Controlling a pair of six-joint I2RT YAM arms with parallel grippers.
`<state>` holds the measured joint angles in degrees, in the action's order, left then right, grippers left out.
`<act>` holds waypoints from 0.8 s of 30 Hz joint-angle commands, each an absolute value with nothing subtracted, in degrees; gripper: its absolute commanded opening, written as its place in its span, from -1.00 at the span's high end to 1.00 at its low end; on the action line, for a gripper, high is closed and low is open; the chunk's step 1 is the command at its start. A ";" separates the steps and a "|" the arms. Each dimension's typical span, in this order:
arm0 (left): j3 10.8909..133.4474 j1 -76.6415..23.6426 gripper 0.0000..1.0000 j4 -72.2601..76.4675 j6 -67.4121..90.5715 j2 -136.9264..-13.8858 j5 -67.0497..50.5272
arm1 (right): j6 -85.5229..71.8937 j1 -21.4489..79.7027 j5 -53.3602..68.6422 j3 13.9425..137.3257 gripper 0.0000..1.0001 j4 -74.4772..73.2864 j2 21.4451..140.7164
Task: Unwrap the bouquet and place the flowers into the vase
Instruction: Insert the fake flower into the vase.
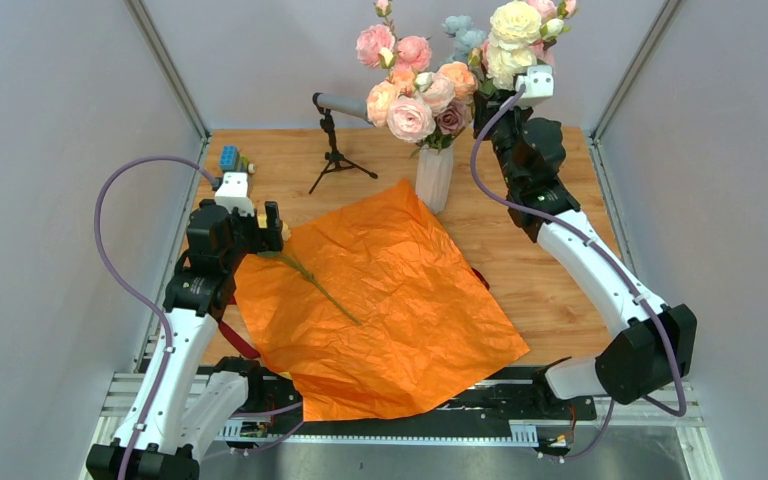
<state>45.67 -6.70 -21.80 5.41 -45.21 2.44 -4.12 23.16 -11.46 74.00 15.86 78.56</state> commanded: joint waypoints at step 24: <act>45.44 -6.52 -1.00 -19.93 4.31 -44.78 1.23 | -3.78 23.26 -8.41 74.05 0.83 8.92 81.97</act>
<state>45.67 -6.70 -21.61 5.41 -45.21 1.76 -3.95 23.16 -9.69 75.05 13.96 80.97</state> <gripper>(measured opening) 0.998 0.066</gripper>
